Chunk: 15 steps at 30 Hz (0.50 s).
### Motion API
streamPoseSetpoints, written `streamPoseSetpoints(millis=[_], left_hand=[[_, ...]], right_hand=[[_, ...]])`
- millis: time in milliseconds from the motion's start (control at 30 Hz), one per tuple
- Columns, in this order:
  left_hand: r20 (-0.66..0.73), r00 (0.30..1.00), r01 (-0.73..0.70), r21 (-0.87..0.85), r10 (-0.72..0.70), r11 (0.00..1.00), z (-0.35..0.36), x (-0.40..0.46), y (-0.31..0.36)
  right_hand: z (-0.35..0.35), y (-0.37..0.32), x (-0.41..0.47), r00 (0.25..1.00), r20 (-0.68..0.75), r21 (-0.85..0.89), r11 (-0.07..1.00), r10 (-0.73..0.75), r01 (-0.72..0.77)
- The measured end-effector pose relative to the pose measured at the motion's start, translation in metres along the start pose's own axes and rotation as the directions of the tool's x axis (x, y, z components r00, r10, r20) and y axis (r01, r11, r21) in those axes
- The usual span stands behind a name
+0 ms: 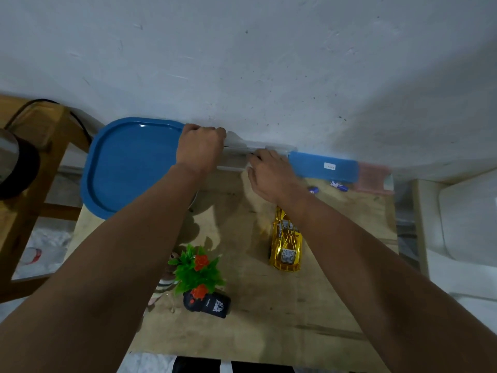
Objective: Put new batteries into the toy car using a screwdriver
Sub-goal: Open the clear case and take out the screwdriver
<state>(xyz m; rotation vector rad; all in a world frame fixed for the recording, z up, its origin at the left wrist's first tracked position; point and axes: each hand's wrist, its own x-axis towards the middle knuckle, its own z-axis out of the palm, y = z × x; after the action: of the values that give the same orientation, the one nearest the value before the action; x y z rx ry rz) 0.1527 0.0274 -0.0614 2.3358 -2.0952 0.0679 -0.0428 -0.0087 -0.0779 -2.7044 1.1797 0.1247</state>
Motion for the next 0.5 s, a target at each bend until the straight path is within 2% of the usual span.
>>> streamPoseSetpoints(millis=[200, 500], left_hand=[[0.038, 0.998, 0.052, 0.012, -0.052, 0.999, 0.002, 0.004, -0.002], [0.112, 0.992, 0.051, 0.030, -0.054, 0.998, -0.009, 0.004, 0.000]], right_hand=[[-0.006, -0.004, 0.013, 0.990, 0.088, -0.105, 0.990, 0.107, -0.098], [-0.009, -0.008, 0.016, 0.984, 0.131, 0.031, 0.992, 0.121, -0.126]])
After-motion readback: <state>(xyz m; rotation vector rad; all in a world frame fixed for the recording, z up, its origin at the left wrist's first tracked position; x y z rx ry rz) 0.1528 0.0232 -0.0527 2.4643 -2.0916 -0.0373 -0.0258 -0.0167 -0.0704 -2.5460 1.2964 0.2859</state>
